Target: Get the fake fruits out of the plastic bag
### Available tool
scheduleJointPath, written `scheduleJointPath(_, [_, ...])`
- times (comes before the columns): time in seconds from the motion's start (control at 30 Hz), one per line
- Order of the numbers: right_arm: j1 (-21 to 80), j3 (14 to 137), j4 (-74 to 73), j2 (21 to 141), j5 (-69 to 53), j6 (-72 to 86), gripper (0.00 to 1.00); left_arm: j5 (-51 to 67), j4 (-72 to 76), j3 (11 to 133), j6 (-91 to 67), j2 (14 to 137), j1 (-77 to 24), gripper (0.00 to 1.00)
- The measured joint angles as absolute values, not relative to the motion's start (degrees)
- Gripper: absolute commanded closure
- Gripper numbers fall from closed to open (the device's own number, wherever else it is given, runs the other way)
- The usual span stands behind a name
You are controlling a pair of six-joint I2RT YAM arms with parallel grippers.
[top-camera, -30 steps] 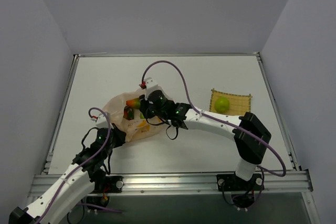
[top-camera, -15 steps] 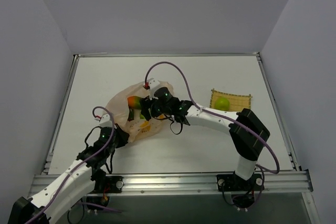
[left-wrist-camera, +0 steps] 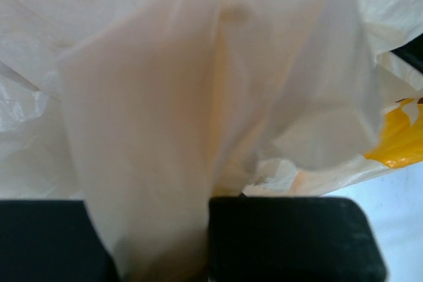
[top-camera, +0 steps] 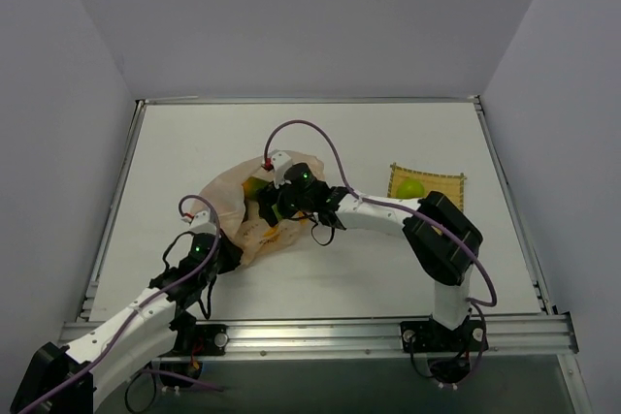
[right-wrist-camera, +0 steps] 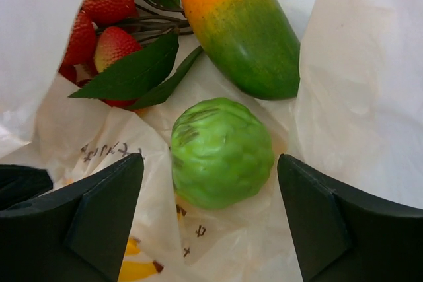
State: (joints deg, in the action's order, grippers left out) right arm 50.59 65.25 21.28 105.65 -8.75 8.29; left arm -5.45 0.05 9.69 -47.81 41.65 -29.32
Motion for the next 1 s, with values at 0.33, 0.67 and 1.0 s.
scheduleJointPath(0.33, [50.7, 72.6, 19.2, 113.4, -8.3, 5.4, 0.39, -6.6, 0.1, 9.8, -46.5, 41.7, -29.9, 0.98])
scheduleJointPath(0.67, [50.3, 73.3, 21.6, 113.6, -7.4, 8.0, 0.78, -7.4, -0.1, 10.5, -45.4, 41.9, -29.9, 0.98])
scheduleJointPath(1.0, [49.5, 71.9, 31.0, 108.9, -13.3, 17.0, 0.79, -9.5, -3.2, 11.6, -45.0, 37.4, -29.9, 0.98])
